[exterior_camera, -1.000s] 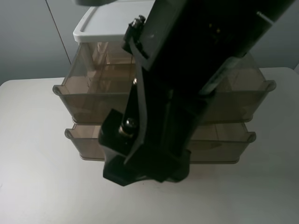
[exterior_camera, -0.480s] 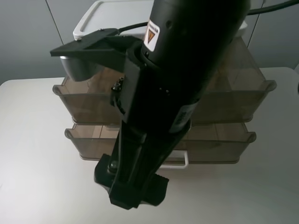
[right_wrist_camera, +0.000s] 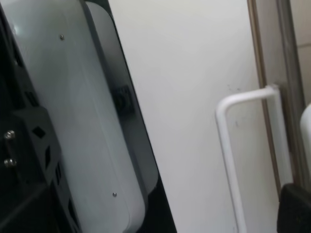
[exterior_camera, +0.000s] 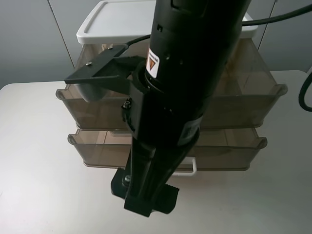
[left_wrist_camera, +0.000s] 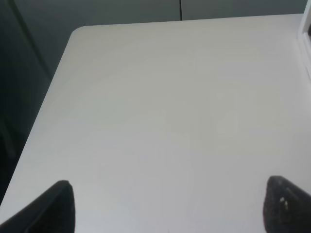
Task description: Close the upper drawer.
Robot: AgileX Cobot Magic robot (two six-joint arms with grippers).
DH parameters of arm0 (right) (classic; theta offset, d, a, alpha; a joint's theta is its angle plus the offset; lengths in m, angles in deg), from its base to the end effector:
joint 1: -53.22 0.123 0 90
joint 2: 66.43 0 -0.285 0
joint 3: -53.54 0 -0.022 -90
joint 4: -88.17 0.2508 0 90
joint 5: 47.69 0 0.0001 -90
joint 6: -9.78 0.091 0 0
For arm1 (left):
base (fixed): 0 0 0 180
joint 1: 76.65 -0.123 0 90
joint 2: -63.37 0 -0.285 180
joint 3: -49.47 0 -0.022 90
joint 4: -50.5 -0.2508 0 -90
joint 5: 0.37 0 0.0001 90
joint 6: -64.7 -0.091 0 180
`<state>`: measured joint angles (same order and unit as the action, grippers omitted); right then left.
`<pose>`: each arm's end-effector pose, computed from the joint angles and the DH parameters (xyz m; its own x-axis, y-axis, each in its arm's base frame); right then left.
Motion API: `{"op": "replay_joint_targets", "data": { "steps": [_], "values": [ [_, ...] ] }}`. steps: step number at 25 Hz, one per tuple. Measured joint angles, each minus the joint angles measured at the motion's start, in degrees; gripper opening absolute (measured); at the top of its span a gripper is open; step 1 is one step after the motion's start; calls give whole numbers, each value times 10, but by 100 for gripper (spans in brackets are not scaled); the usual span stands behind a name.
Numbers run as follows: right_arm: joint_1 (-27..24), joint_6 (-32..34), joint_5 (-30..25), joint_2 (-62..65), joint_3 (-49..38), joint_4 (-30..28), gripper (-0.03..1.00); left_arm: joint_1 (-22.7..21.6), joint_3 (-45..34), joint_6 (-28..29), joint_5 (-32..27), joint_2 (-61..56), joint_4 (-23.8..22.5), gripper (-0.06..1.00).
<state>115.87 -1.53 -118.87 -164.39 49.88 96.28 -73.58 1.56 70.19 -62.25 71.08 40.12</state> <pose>0.1275 0.2730 0.2868 -0.3164 -0.9372 -0.1469 -0.9467 0.3021 0.1115 -0.0071 0.0149 0.2800 -0.4541 0.0148 -0.8908 -0.0928 0.9936 0.0638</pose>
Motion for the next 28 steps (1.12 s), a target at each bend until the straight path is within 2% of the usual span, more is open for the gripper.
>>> {"op": "replay_joint_targets", "data": {
  "steps": [9,21,28],
  "values": [
    [0,25,10,0,0,-97,70,0,0,0,0,0,0,74],
    [-2,33,89,0,0,-225,70,0,0,0,0,0,0,74],
    [-37,18,108,-1,-1,-223,70,0,0,0,0,0,0,74]
  ]
}}
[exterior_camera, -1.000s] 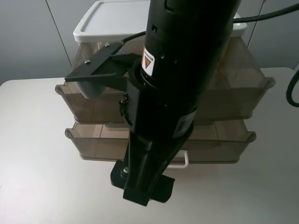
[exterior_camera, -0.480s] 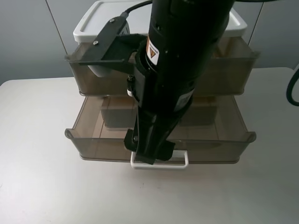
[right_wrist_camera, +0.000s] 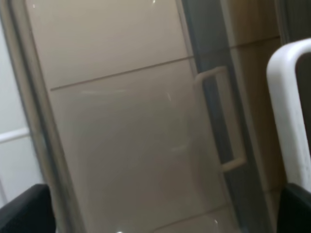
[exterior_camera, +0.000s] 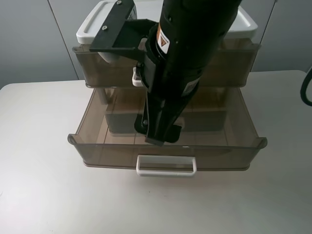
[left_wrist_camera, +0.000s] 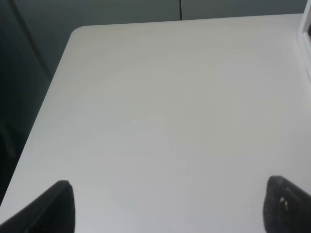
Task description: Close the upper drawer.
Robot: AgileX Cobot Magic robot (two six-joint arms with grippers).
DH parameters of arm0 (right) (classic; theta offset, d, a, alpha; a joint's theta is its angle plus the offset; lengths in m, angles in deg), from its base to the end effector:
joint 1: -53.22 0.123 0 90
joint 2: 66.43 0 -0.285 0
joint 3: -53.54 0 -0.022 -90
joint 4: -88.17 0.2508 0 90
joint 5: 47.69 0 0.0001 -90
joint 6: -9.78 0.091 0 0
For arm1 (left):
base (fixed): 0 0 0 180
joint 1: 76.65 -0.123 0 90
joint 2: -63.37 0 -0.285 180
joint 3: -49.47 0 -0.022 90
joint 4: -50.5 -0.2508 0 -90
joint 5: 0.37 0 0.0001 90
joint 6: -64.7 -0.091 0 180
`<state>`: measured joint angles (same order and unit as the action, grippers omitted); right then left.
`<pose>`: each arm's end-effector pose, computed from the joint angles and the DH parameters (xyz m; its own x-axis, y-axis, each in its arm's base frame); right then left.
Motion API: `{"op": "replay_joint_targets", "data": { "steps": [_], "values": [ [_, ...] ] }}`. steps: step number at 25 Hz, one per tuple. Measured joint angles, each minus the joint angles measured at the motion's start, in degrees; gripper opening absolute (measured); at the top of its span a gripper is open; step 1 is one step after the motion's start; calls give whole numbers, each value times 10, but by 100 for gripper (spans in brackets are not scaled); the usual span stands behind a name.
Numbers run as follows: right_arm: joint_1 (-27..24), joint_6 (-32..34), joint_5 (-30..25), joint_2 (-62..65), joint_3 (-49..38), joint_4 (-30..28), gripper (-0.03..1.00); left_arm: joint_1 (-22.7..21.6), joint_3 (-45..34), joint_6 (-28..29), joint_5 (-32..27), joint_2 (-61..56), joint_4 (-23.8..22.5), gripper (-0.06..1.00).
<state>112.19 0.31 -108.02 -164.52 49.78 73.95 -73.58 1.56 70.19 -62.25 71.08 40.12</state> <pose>0.1807 0.2628 0.2909 -0.2388 -0.9390 -0.2477 -0.9083 0.3062 -0.2850 -0.0071 0.0149 0.2800 -0.4541 0.0148 -0.8908 -0.0928 0.9936 0.0638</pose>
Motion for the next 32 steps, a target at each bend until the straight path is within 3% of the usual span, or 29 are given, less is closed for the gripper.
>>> {"op": "replay_joint_targets", "data": {
  "steps": [6,11,17,20,22,26,32],
  "values": [
    [-45,-20,30,-19,0,0,70,0,0,0,0,0,0,74],
    [-49,-21,29,-27,0,8,69,0,0,0,0,0,0,74],
    [-13,-12,-75,4,39,66,69,0,0,0,0,0,0,74],
    [-13,9,-88,45,60,131,69,0,0,0,0,0,0,74],
    [-33,32,-91,74,61,142,69,0,0,0,0,0,0,74],
    [-144,66,-93,139,51,122,69,0,0,0,0,0,0,74],
    [-418,71,-93,224,8,102,69,0,0,0,0,0,0,74]
  ]
}}
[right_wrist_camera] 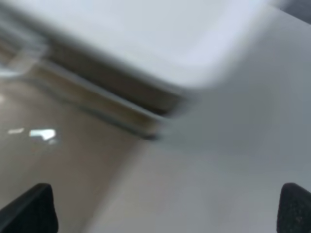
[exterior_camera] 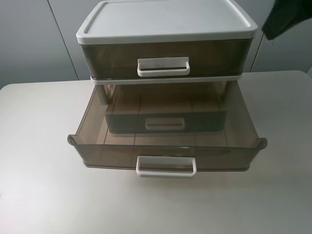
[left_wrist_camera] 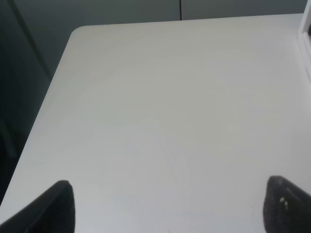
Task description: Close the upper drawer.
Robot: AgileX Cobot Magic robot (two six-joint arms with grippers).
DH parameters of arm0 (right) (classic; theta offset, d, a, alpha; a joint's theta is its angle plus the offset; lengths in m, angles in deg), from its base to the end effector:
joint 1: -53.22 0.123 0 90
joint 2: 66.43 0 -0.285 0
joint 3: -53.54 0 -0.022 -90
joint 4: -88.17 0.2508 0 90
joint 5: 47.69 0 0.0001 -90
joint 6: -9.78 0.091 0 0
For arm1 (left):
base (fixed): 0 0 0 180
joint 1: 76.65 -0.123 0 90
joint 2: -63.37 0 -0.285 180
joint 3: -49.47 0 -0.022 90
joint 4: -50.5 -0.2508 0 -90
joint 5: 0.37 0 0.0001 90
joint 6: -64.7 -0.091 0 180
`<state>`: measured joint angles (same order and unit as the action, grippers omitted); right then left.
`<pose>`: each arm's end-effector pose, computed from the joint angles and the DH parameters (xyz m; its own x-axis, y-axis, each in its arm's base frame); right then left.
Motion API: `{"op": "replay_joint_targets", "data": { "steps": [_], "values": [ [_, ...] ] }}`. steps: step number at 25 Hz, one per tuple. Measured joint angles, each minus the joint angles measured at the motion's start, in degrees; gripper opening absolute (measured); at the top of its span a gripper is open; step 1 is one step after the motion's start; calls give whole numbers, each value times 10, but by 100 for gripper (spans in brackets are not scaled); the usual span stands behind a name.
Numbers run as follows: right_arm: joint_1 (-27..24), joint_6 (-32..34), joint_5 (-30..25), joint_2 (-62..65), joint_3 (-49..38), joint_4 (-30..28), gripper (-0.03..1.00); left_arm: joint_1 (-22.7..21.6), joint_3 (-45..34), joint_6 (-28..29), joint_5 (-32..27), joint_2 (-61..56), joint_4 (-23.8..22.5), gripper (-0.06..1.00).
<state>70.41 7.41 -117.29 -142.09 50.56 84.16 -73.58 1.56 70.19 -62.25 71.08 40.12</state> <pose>0.2107 0.0589 0.3929 -0.7929 -0.3140 -0.5222 -0.3147 0.9449 -0.0902 -0.0071 0.0149 0.2800 -0.4541 0.0148 -0.8908 -0.0928 0.9936 0.0638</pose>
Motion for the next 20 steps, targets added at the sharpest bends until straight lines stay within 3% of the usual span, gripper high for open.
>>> {"op": "replay_joint_targets", "data": {
  "steps": [3,7,12,20],
  "values": [
    [-111,-4,0,40,-37,-6,69,0,0,0,0,0,0,74],
    [-203,-5,-2,132,-98,-6,69,0,0,0,0,0,0,74],
    [-225,0,-3,276,-190,-9,69,0,0,0,0,0,0,74],
    [-225,24,51,486,-357,54,69,0,0,0,0,0,0,74]
  ]
}}
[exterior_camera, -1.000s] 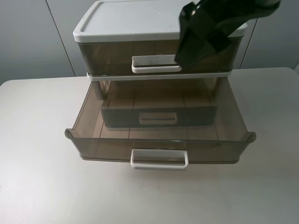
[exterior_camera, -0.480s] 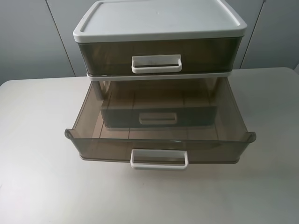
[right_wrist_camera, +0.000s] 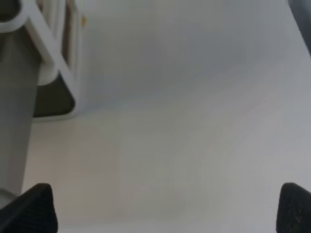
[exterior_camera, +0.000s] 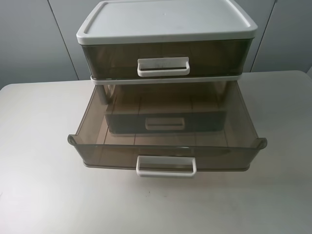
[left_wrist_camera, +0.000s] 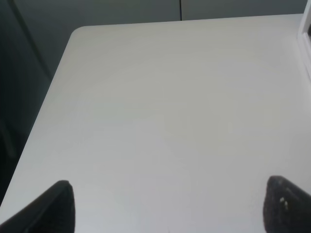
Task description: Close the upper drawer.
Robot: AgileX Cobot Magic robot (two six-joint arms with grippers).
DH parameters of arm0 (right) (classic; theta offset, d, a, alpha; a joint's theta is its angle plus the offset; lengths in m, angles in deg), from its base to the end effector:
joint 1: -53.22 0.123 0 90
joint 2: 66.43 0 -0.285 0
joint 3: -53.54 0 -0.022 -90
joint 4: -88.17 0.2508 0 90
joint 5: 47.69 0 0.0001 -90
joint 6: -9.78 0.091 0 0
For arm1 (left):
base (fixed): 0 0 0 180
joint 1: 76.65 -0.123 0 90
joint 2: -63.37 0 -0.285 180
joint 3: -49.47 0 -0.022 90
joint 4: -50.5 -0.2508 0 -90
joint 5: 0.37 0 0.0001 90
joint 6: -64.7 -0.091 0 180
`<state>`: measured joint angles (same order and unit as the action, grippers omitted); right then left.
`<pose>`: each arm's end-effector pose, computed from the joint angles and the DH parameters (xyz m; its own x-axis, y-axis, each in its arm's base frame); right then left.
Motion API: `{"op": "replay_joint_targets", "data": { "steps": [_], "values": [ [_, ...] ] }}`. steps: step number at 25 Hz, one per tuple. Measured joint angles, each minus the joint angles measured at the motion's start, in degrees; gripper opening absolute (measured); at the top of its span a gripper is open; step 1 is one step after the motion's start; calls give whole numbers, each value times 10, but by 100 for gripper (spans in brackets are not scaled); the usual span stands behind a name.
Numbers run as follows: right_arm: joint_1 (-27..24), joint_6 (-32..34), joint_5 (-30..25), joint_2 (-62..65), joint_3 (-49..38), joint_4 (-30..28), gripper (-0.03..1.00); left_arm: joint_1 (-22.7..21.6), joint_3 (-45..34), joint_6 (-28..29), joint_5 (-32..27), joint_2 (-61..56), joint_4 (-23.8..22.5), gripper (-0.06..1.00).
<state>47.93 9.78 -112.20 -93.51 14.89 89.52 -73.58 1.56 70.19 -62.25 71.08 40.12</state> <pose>0.0353 -0.0013 0.3170 -0.6424 0.0697 -0.7632 0.0825 0.9964 0.0215 -0.0071 0.0149 0.2800 -0.4541 0.0148 -0.8908 -0.0928 0.9936 0.0638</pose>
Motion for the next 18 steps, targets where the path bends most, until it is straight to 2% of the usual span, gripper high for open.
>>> {"op": "replay_joint_targets", "data": {
  "steps": [3,7,11,18],
  "values": [
    [7,0,10,79,-41,10,69,0,0,0,0,0,0,74],
    [52,-4,15,176,-74,6,69,0,0,0,0,0,0,74],
    [87,0,15,192,-93,-1,69,0,0,0,0,0,0,74],
    [93,0,16,193,-96,-2,69,0,0,0,0,0,0,74]
  ]
}}
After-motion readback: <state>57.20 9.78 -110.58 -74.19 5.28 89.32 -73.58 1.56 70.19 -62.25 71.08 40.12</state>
